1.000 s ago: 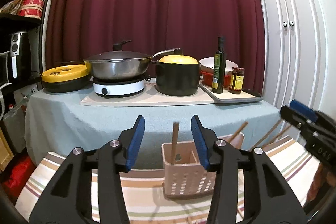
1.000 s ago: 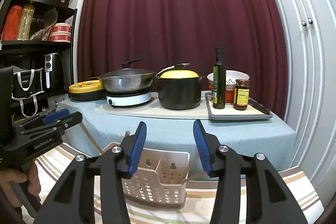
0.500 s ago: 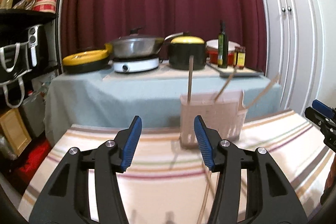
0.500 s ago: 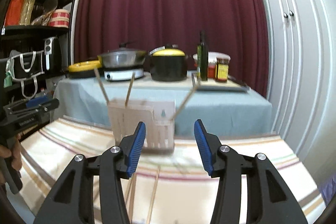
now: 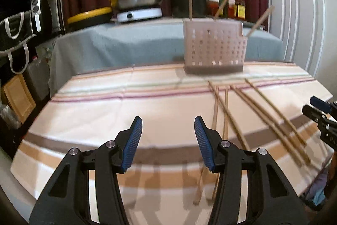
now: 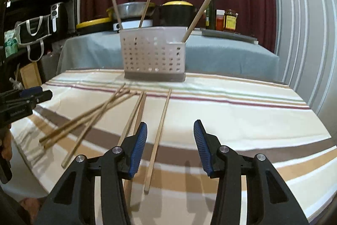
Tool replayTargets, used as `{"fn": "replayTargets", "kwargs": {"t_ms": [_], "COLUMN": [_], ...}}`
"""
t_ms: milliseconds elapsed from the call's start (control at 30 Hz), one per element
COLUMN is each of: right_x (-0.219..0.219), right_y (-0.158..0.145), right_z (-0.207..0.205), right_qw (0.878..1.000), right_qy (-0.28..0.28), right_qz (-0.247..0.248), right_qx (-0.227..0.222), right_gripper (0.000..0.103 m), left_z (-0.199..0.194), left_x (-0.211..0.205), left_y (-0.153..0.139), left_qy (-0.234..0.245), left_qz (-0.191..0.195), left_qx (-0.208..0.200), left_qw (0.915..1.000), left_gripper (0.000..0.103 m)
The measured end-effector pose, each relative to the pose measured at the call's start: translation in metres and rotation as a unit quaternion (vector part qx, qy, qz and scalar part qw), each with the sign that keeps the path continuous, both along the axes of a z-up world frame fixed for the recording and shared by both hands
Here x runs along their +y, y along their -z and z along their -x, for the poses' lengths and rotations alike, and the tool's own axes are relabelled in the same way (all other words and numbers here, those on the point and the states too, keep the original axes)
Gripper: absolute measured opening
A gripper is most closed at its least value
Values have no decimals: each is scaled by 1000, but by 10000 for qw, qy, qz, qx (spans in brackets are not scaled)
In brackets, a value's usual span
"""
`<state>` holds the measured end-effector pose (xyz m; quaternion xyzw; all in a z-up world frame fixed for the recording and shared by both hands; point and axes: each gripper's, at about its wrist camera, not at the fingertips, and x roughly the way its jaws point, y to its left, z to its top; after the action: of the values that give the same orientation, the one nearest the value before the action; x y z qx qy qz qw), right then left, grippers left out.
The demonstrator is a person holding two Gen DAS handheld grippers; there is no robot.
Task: Organize utensils
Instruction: 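Move both grippers back toward the remaining chopsticks on the table, then grasp a wooden chopstick with the left gripper while the right gripper grasps one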
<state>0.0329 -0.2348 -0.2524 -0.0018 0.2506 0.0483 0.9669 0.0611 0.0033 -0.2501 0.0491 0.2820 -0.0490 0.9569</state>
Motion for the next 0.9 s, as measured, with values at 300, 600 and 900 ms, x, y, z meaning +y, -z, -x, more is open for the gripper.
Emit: {"fn": "replayTargets", "kwargs": {"t_ms": [300, 600, 900], "right_x": [2, 7, 9], "right_y": [16, 24, 29], "right_z": [7, 8, 6], "right_qw": [9998, 9996, 9991], "right_qy": [-19, -71, -109], "right_qz": [-71, -55, -46], "right_qx": [164, 279, 397], "right_gripper": [40, 38, 36], "left_z": [13, 16, 19], "left_x": [-8, -11, -16], "left_y": [24, 37, 45], "left_qy": [157, 247, 363], "left_qz": [-15, -37, -51], "left_qx": [205, 362, 508], "left_qw": [9997, 9990, 9980], "left_gripper": [45, 41, 39]}}
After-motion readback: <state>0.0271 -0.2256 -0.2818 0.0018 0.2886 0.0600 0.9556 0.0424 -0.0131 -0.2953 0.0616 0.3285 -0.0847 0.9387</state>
